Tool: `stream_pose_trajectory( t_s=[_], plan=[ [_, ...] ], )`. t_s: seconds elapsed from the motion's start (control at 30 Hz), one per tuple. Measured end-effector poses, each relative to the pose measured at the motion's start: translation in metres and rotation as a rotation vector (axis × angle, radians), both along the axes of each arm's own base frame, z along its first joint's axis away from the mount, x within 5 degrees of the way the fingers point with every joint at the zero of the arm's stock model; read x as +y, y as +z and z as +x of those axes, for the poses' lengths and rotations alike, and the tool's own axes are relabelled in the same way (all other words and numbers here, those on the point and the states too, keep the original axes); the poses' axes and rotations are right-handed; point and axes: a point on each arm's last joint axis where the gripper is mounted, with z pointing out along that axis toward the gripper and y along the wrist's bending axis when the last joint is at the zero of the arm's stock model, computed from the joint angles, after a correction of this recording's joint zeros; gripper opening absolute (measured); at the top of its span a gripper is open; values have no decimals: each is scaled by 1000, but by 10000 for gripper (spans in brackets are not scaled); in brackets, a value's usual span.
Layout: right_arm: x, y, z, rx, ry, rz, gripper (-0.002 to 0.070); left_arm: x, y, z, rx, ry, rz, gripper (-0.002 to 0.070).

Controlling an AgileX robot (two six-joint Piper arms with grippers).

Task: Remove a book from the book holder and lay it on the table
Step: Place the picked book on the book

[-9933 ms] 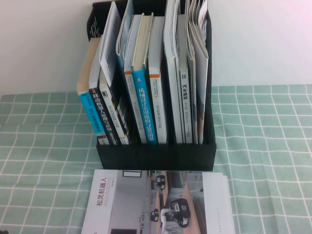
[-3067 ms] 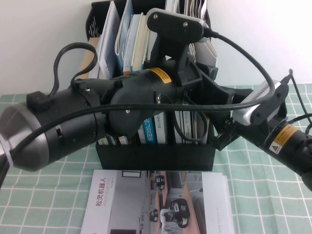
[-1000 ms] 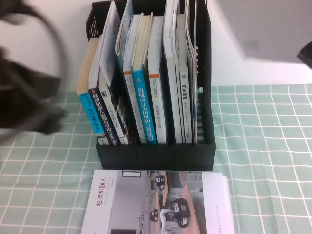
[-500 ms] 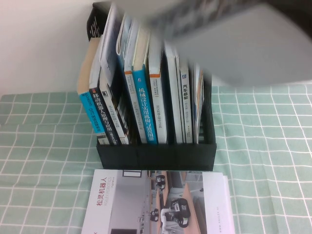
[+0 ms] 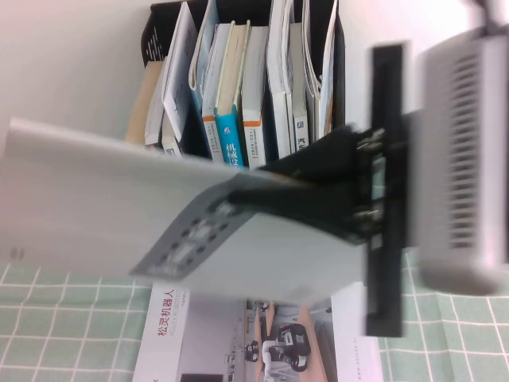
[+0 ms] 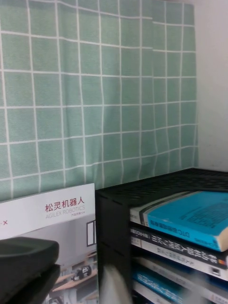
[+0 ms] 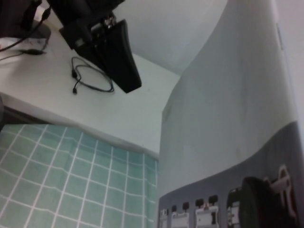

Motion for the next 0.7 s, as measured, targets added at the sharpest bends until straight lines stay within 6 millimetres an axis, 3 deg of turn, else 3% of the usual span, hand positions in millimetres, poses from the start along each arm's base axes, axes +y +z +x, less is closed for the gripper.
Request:
stream_pose_trajectory(
  t_s=[0.13, 0.33, 0.7],
  plan=[
    [24, -32, 19, 51, 1, -79, 12, -1, -2, 0, 8, 0, 1, -2],
    [37, -63, 45, -20, -87, -174, 12, -1, -2, 0, 7, -1, 1, -3],
    [36, -64, 53, -165, -136, -216, 12, 0, -3, 0, 15, 5, 1, -3]
  ],
)
